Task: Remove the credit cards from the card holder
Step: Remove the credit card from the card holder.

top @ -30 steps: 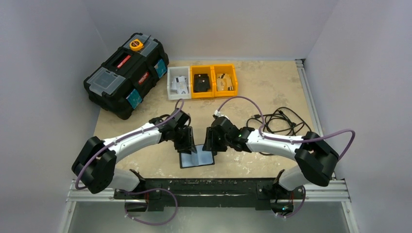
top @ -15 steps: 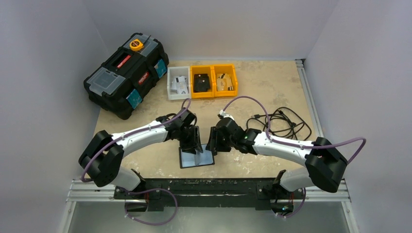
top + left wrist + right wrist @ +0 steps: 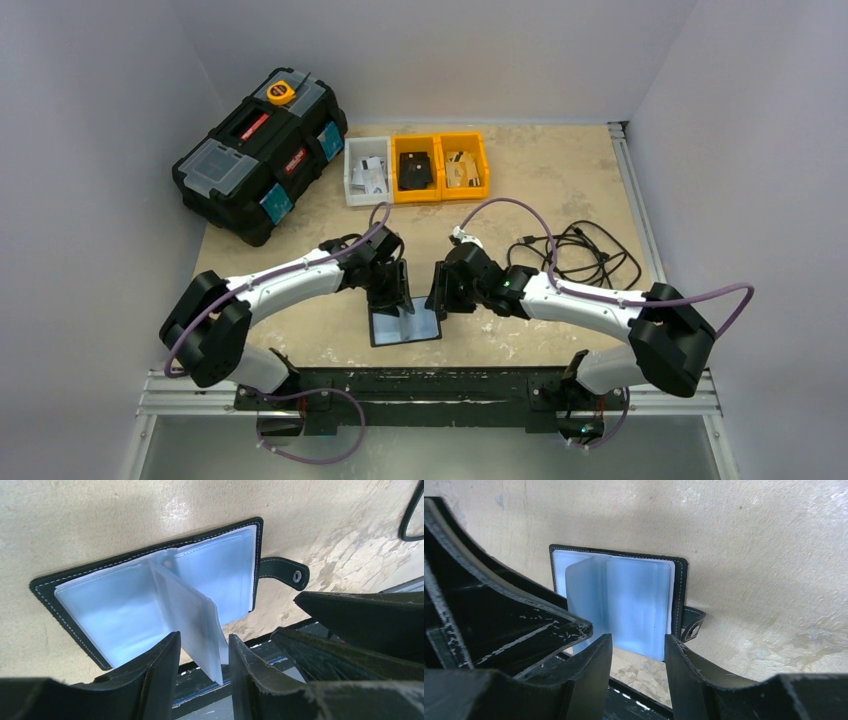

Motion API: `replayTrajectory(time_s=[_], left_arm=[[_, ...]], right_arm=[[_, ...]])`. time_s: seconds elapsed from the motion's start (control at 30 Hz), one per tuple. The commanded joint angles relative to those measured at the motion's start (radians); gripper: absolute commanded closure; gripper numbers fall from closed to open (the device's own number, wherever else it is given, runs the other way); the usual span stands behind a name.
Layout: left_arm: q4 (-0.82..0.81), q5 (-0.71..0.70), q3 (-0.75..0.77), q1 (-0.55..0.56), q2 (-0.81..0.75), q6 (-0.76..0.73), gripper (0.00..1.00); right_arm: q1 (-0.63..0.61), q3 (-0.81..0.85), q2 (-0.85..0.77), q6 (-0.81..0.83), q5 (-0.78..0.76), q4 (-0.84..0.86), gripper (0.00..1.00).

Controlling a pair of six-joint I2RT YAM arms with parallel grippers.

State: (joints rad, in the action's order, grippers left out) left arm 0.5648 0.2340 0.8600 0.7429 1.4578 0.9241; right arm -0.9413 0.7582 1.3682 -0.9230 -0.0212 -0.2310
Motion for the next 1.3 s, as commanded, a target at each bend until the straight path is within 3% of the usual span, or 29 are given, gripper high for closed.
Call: replayTrajectory(time_s=[0.0, 0.2, 0.43, 0.63, 0.93, 1.27], left_arm=[[0.026, -0.050, 0.011, 0.004, -0.060, -0.012, 0.60], [0.032, -0.049, 0.023, 0.005, -0.069, -0.028, 0.60], [0.029, -0.047, 0.029, 0.005, -0.101, -0.050, 0.48], [0.050, -0.068, 0.029, 0.000, -0.112, -0.051, 0.48], [0.004, -0.017, -0.059, -0.065, -0.114, -0.047, 0.66], [-0.085, 0.039, -0.141, -0.095, -0.054, -0.050, 0.76]], right_arm=[[0.002, 0.011, -0.023, 0.002, -0.058, -0.017, 0.57], [0.001, 0.029, -0.028, 0.015, -0.063, -0.032, 0.57], [-0.012, 0.046, -0.046, 0.024, -0.084, -0.052, 0.56], [-0.047, 0.079, -0.021, 0.037, -0.087, -0.046, 0.55], [-0.070, 0.118, 0.090, 0.041, -0.072, -0.008, 0.67], [-0.069, 0.132, 0.197, 0.037, -0.065, 0.009, 0.77]])
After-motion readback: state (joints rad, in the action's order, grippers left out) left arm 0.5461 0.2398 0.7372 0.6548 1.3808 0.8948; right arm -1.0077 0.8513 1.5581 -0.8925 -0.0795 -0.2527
